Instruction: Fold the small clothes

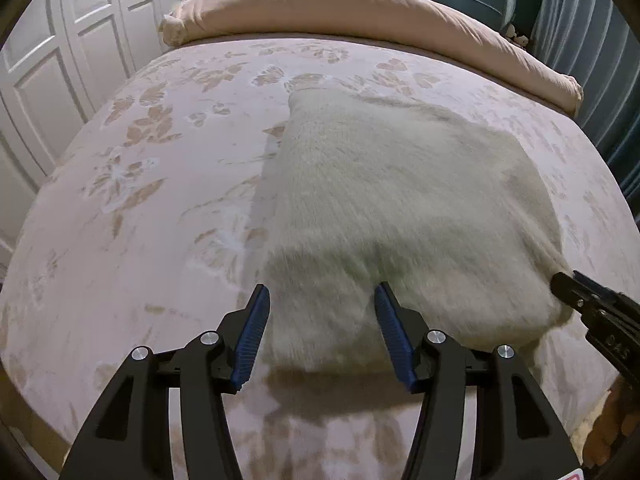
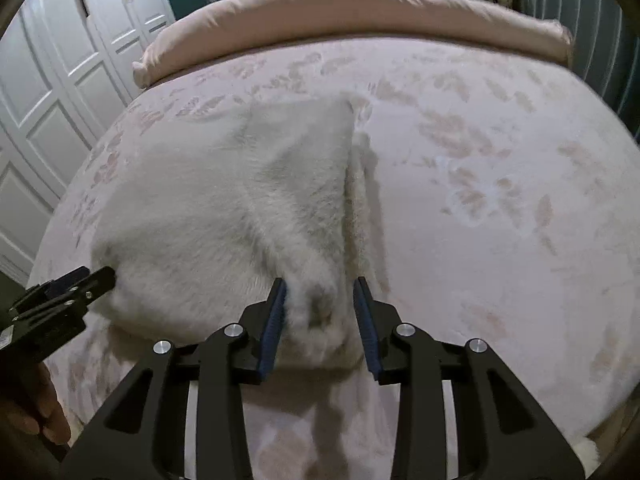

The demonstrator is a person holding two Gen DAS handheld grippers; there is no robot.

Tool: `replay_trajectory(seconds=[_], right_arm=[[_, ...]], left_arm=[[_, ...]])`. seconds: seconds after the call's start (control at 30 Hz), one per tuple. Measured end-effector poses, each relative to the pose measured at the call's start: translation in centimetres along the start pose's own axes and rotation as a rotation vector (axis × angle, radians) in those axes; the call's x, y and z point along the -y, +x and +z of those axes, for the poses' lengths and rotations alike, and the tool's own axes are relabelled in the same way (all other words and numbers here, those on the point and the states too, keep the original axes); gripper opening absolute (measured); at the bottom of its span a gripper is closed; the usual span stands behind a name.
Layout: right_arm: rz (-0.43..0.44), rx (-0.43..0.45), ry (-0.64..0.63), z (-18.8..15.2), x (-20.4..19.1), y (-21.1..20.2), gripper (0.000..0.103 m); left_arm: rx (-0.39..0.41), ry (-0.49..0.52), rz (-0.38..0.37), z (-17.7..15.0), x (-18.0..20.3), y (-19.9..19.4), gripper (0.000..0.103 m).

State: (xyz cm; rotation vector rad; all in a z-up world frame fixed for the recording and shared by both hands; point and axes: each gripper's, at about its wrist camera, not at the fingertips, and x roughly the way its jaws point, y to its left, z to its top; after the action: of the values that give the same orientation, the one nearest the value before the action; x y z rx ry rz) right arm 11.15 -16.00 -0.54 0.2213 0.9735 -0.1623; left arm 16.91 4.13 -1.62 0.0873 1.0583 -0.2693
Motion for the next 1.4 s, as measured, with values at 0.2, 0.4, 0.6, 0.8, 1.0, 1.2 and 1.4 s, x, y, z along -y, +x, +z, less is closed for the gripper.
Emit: replay_trajectory(seconds=[0.2,0.4,0.6,0.8,1.0,1.2,1.4], right_arm=[[-0.058,0.003,-0.001,-4.7,-1.1,-2.5,0.045],[-0.106,-0.034,0.052,-9.2,-0.7,-2.4,0.052],[-0.102,-0.051,0.058,-11.3,-0.8,-1.9,0.056],[-0.106,-0.055,0.025,-13.0,-2.0,-1.6,0.061],[-0.141,-0.021,-0.001,-14.1,-2.0,-1.6,0.063],[-0.144,-0.004,-0.002,-14.3,-1.7,-1.3,0.069],[-0.140,0.005,-0.007,-14.4,-1.4,-1.1,0.070]], left_arm=[[-0.022,0.001,0.037,-3.7,1.6,-1.3,0.064],[-0.098,-0.032,0.035,-7.5,2.5,-0.5,0.066],[-0.100,-0.019,0.053,-9.9,3.2,-0.2,0.066],[-0.065,0.026,0.089,-11.8,4.2,-0.4,0.076],[-0.001,0.023,0.114,-12.9,4.4,-0.3,0.081],[0.024,0.016,0.122,-13.0,4.1,-0.1,0.085],[0.040,0.013,0.125,-13.5,4.4,-0.3,0.085]])
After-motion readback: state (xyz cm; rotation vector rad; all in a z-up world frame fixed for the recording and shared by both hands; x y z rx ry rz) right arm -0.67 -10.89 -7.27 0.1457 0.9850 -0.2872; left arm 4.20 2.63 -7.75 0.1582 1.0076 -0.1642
